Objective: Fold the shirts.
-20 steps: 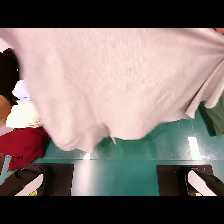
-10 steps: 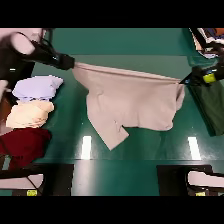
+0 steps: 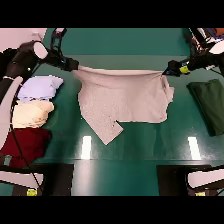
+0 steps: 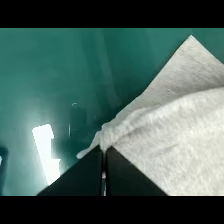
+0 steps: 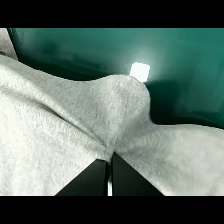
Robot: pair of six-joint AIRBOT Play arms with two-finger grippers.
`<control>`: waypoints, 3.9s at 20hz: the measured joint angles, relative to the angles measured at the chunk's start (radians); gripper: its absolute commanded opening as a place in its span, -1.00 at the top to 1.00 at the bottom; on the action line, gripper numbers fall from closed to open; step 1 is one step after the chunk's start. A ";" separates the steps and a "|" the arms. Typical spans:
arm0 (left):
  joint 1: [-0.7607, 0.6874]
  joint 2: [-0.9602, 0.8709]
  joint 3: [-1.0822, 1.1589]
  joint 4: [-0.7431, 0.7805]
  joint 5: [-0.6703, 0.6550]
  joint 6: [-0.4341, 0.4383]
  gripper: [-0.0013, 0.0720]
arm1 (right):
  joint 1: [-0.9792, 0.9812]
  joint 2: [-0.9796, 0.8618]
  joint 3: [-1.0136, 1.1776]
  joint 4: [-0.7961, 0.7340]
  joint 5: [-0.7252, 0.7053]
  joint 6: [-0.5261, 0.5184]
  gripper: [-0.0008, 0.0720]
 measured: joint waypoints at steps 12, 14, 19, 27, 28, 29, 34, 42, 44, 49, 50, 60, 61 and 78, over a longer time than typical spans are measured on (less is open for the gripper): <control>-0.002 0.593 0.199 0.057 -0.133 -0.029 0.91 | 0.014 0.515 0.065 -0.111 0.088 -0.020 0.94; -0.001 0.693 0.206 0.048 -0.149 -0.046 0.91 | 0.015 0.607 0.066 -0.114 0.129 -0.020 0.94; -0.001 0.838 0.262 0.017 -0.196 -0.092 0.91 | 0.015 0.775 0.066 -0.119 0.219 0.047 0.94; -0.001 0.615 0.257 0.027 -0.414 -0.068 0.91 | 0.043 0.636 -0.107 -0.132 0.338 0.204 0.94; -0.001 0.555 0.229 0.029 -0.431 -0.058 0.91 | 0.059 0.589 -0.147 -0.132 0.334 0.211 0.94; 0.000 0.486 0.194 0.031 -0.442 -0.050 0.91 | 0.079 0.534 -0.189 -0.136 0.318 0.216 0.94; 0.000 0.150 0.057 0.053 -0.394 -0.027 0.91 | 0.161 0.274 -0.277 -0.122 0.166 0.206 0.94; 0.000 -0.055 0.052 0.081 -0.225 -0.037 -0.55 | 0.209 0.018 -0.072 -0.114 0.027 0.188 -0.31; 0.003 -0.057 0.088 0.106 -0.271 -0.045 -0.55 | 0.198 0.006 -0.026 -0.112 0.032 0.175 -0.29; 0.060 0.048 0.049 0.139 -0.436 -0.052 -0.55 | 0.129 0.109 -0.097 -0.114 0.093 0.125 -0.26; 0.073 0.091 0.006 0.139 -0.449 -0.053 -0.55 | 0.108 0.151 -0.144 -0.114 0.093 0.118 -0.26; 0.110 0.521 -0.742 -0.003 -0.430 -0.097 -0.55 | -0.069 0.528 -0.637 -0.113 0.104 0.077 -0.26; 0.110 0.546 -0.805 -0.021 -0.412 -0.105 -0.55 | -0.088 0.556 -0.677 -0.114 0.103 0.077 -0.26; 0.112 0.605 -1.065 -0.217 -0.182 -0.127 -0.55 | -0.204 0.482 -0.795 -0.112 -0.013 0.075 -0.26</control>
